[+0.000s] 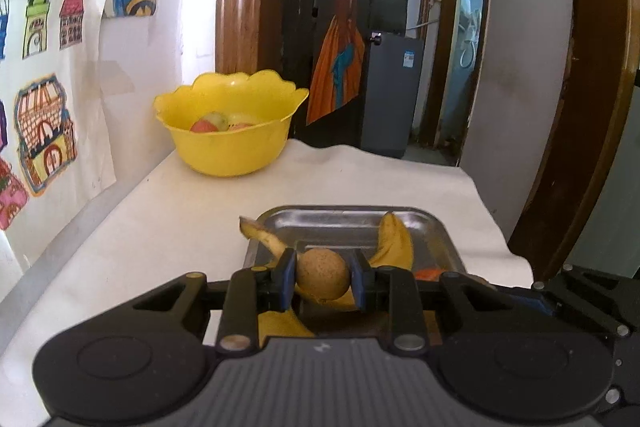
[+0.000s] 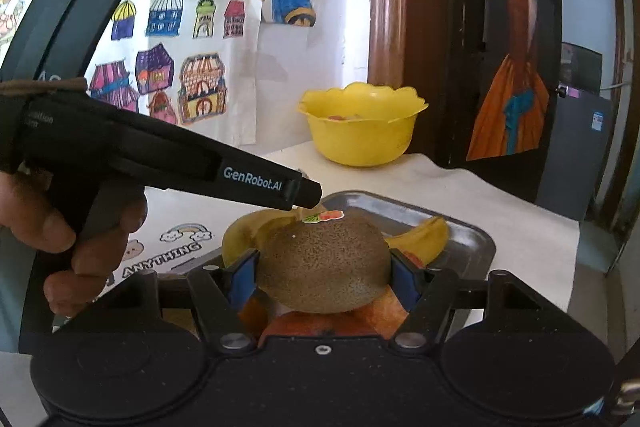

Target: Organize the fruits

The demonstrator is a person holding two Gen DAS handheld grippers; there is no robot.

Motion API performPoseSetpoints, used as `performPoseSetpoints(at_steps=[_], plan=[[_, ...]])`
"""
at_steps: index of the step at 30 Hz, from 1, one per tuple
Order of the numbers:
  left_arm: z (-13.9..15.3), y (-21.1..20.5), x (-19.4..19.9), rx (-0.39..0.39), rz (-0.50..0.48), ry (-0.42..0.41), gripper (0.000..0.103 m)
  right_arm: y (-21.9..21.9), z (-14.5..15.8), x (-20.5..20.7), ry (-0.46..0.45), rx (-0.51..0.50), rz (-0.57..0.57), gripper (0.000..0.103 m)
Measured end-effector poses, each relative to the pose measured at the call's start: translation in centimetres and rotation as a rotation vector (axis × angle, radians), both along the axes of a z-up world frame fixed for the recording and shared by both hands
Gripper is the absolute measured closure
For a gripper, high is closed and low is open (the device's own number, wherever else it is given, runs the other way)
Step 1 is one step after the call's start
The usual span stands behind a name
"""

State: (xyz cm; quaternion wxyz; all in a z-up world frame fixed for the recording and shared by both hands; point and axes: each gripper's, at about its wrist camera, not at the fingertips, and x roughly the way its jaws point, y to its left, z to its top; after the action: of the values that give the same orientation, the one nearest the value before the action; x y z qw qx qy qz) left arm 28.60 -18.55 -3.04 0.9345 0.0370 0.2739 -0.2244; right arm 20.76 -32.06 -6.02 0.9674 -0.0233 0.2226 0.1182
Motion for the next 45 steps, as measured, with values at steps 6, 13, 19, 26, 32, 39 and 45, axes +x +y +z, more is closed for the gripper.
performPoseSetpoints(at_steps=[6, 13, 19, 26, 32, 39, 45], plan=[[-0.9, 0.1, 0.4, -0.003, -0.003, 0.021, 0.073, 0.2, -0.2, 0.5, 0.008, 0.002, 0.007, 0.033], [-1.1, 0.2, 0.5, -0.014, -0.005, 0.035, 0.073, 0.1, -0.3, 0.5, 0.009, -0.003, 0.007, 0.033], [-1.2, 0.5, 0.7, -0.033, 0.012, 0.058, 0.072, 0.1, -0.4, 0.3, 0.012, -0.002, 0.013, 0.027], [-0.7, 0.7, 0.2, -0.047, 0.016, 0.049, 0.069, 0.2, -0.3, -0.1, 0.008, 0.005, -0.001, 0.023], [0.7, 1.3, -1.2, -0.082, 0.038, 0.005, 0.035, -0.1, 0.6, -1.4, -0.017, 0.014, -0.019, 0.014], [3.2, 2.6, -3.8, -0.115, 0.07, -0.069, 0.009, -0.5, 2.7, -4.1, -0.075, 0.029, -0.052, 0.004], [5.6, 4.1, -6.9, -0.123, 0.1, -0.148, 0.001, -0.3, 4.8, -7.2, -0.13, 0.042, -0.08, 0.001]])
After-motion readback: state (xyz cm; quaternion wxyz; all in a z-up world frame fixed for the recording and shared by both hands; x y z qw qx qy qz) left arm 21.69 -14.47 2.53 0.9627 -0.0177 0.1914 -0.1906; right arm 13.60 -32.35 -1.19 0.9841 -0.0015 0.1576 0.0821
